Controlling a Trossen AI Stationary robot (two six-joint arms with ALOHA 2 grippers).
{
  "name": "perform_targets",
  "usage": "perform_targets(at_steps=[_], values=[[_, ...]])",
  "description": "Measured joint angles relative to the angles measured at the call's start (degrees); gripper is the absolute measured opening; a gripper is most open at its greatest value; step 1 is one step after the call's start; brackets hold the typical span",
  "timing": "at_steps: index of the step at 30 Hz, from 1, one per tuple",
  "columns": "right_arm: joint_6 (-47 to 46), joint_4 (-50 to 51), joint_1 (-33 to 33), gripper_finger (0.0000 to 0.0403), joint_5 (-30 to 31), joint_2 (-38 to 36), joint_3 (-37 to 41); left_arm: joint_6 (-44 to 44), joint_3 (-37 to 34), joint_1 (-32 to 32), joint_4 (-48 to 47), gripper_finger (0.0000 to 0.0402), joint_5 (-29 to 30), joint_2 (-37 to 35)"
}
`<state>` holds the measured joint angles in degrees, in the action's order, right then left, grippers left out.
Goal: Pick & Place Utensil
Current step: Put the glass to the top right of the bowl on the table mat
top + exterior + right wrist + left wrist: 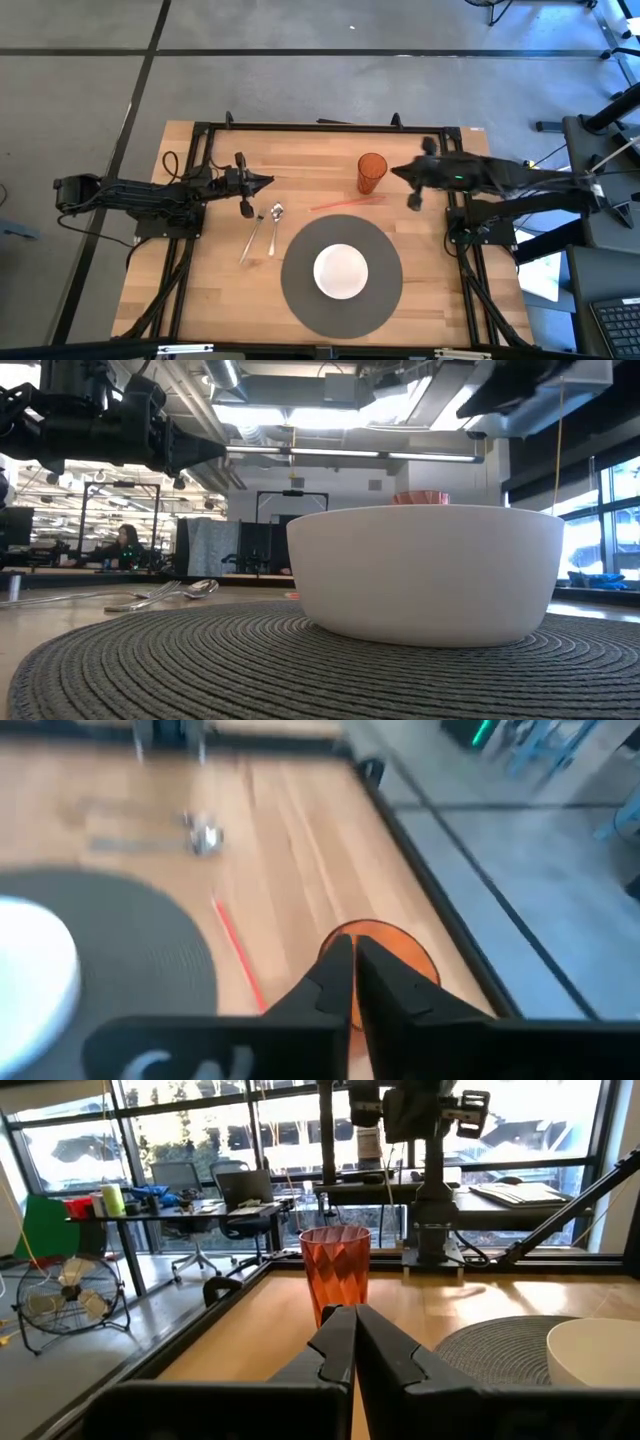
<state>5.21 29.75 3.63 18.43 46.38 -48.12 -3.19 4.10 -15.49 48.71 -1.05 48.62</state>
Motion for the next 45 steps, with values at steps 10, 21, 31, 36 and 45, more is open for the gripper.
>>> perform_targets(at_steps=[10, 21, 31, 36, 45], values=[[11.2, 20.6, 0.8, 0.0141, -5.2, 23.7, -25.1, 1.1, 0.0, 0.0, -2.1, 0.0002, 0.0, 0.0], [13.7, 33.6, 4.6, 0.0281, -7.4, 34.1, -30.4, 1.1, 0.0, 0.0, -2.3, 0.0001, 0.0, 0.0], [16.9, 31.4, 8.8, 0.0289, -13.9, 37.7, -30.0, 0.7, 0.0, 0.0, -2.3, 0.0004, -0.1, 0.0], [16.9, 31.8, 9.9, 0.0289, -14.0, 39.7, -30.0, 0.7, 0.0, 0.0, -2.3, 0.0001, -0.1, 0.0], [16.5, 31.8, 11.3, 0.0285, -13.5, 43.3, -30.0, 0.9, 0.0, 0.0, -2.3, 0.0004, -0.1, 0.0]])
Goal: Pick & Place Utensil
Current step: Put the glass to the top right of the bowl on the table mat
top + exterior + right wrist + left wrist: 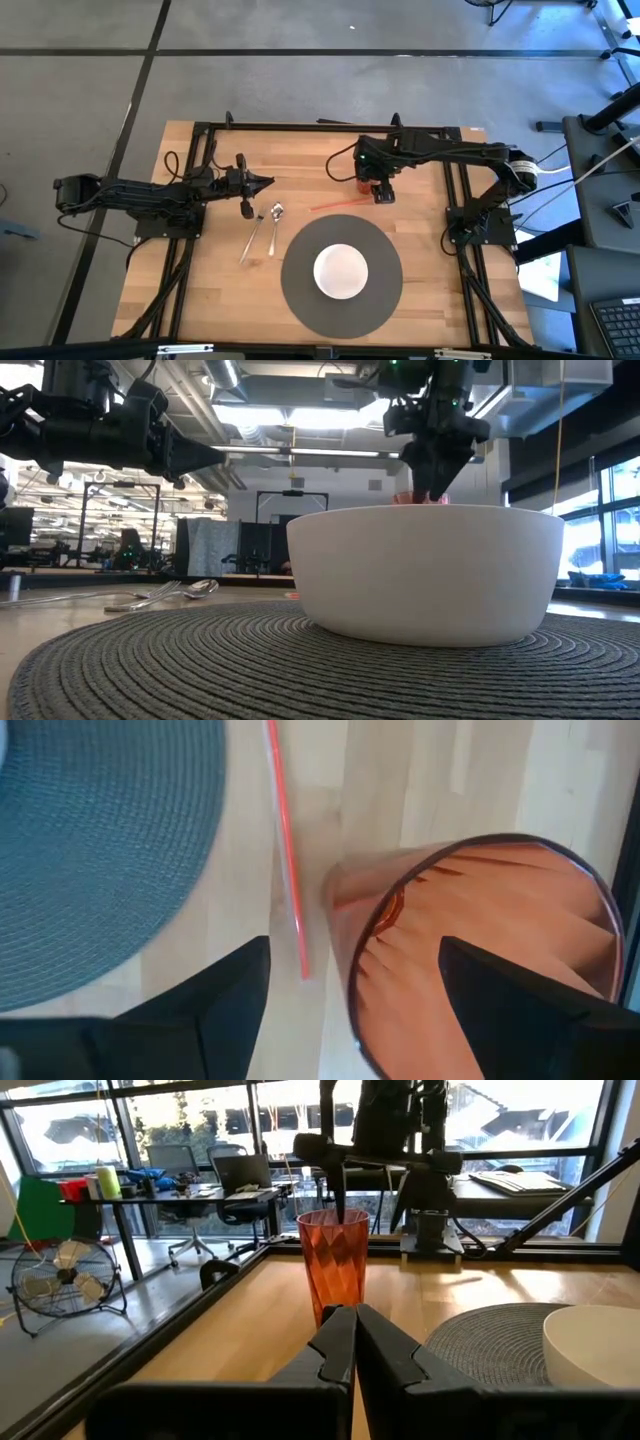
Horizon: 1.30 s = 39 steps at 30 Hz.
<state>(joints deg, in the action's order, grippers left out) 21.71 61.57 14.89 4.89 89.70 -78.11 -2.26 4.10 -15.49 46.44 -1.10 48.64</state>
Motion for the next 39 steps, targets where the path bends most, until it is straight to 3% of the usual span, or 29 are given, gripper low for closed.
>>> perform_targets(at_steps=[4, 8, 16, 27, 32, 39], values=[[0.1, 0.0, 0.4, 0.0257, 0.1, 0.9, 0.0, 0.0, 0.0, 0.0, 0.0, 0.0001, 0.0, 0.0], [0.3, 0.1, 0.4, 0.0202, 0.1, 1.6, 0.0, 0.0, 0.0, 0.0, 0.0, 0.0003, 0.0, 0.0], [2.3, 0.6, 0.4, 0.0021, 1.4, 1.8, 0.0, 0.0, 0.0, 0.0, 0.0, 0.0003, 0.0, 0.0], [0.4, 9.5, -2.0, 0.0012, 1.4, -1.8, -4.3, 0.0, 0.0, 0.0, 0.0, 0.0005, 0.0, 0.0], [-4.0, 10.5, -8.0, 0.0011, -3.0, -8.1, -4.6, 0.1, 0.0, 0.0, 0.0, 0.0002, 0.0, 0.0], [-14.1, 11.2, -18.1, 0.001, -3.7, -14.6, 0.2, 0.5, 0.0, 0.0, 0.0, 0.0004, 0.0, 0.0]])
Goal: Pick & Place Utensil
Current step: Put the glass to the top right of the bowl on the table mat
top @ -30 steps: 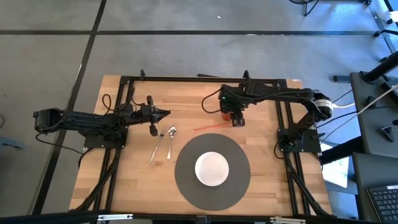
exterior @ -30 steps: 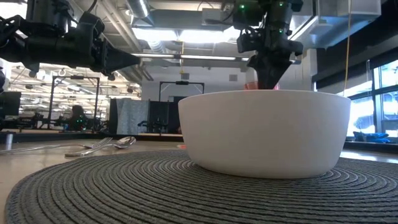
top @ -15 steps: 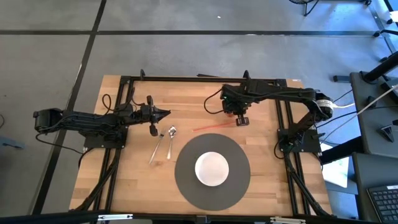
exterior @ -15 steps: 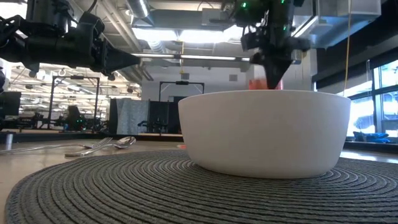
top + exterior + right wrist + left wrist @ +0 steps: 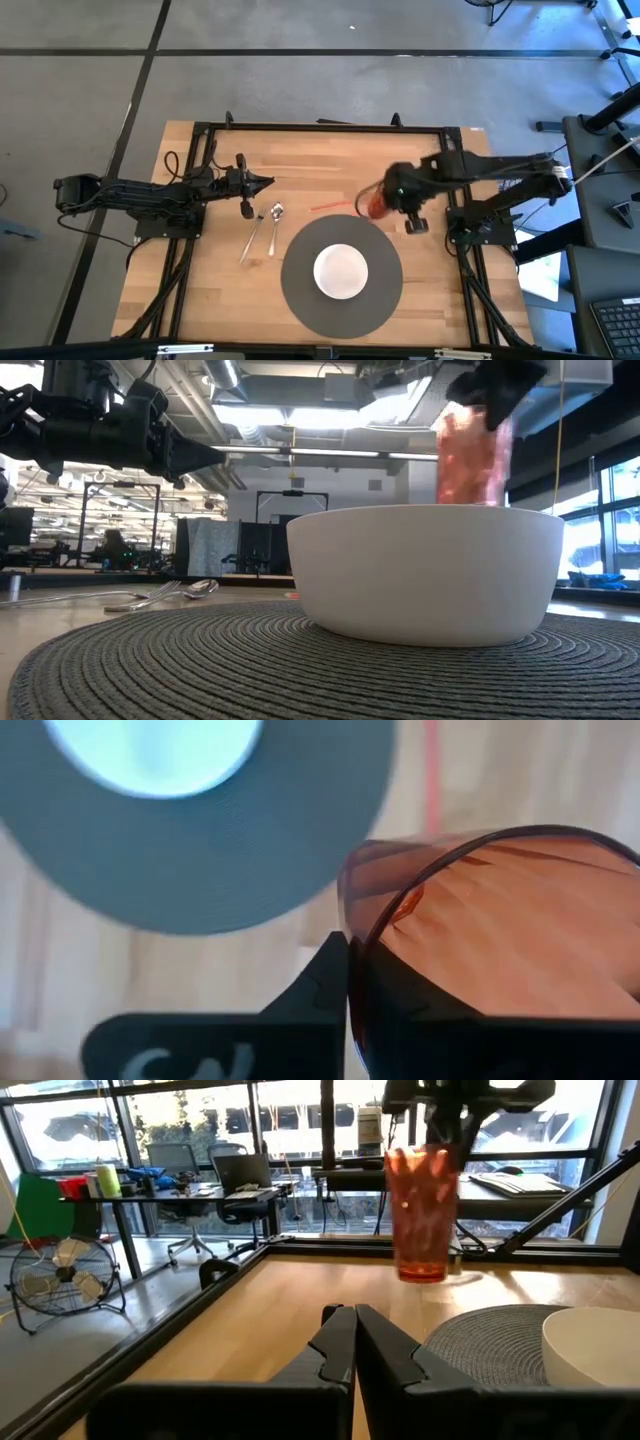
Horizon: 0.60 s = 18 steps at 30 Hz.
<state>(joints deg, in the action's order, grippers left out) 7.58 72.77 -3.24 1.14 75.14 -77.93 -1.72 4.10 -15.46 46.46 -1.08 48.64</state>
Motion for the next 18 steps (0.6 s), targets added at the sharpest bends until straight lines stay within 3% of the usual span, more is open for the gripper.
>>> perform_targets(at_steps=[8, 18], values=[[-7.1, -6.5, -11.4, 0.0011, 0.2, -1.7, 10.0, -0.4, 0.0, 0.0, 0.0, 0.0002, 0.1, 0.0], [-10.2, -14.0, -16.5, 0.0012, 1.0, -1.3, 14.1, -0.5, 0.0, 0.0, 0.0, 0.0005, 0.2, 0.0]])
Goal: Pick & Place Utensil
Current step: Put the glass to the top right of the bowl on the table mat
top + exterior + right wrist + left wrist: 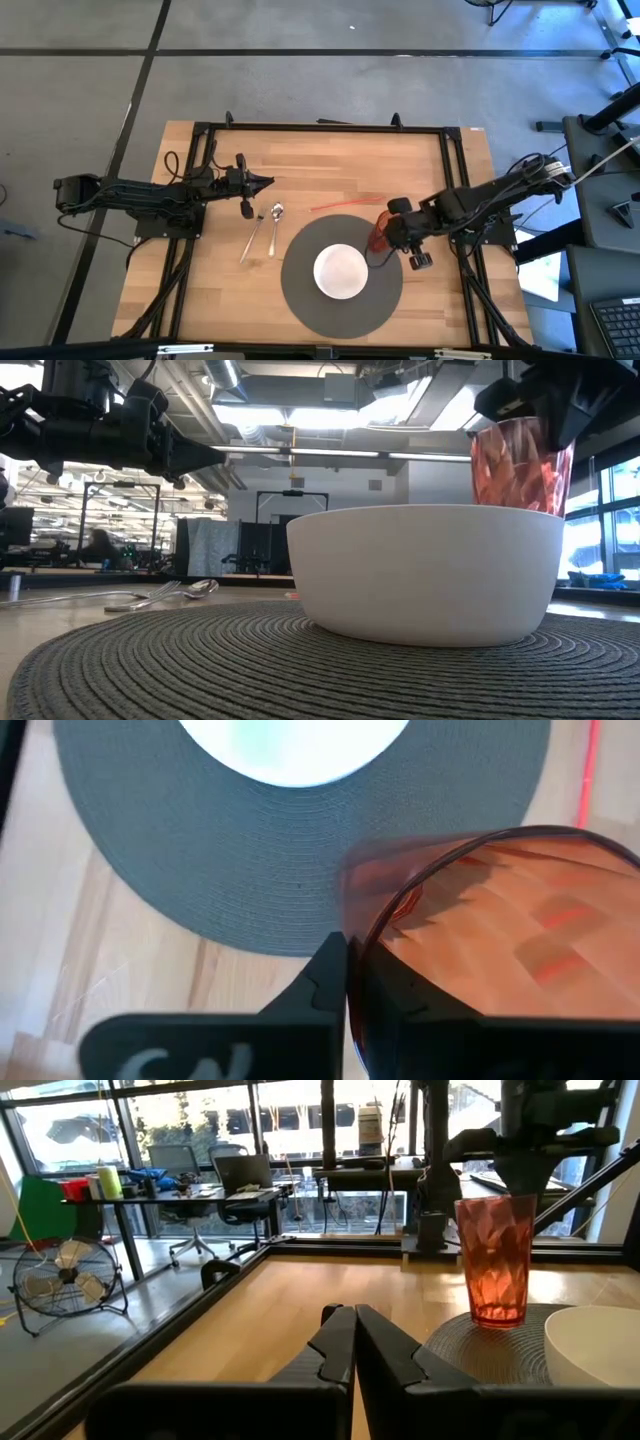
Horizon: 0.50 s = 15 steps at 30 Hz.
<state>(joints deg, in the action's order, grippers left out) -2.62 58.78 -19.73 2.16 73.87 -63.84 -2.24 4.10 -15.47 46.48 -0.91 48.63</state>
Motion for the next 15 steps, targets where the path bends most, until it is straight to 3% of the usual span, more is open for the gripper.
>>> perform_targets(at_steps=[11, 15], values=[[0.5, -1.6, -0.1, 0.0015, 1.0, 5.1, -0.3, 0.0, 0.0, 0.0, 0.0, 0.0005, 0.1, 0.0], [1.6, -2.5, -0.1, 0.0039, 0.6, 5.1, 0.0, 0.0, 0.0, 0.0, 0.0, 0.0005, 0.1, 0.0]])
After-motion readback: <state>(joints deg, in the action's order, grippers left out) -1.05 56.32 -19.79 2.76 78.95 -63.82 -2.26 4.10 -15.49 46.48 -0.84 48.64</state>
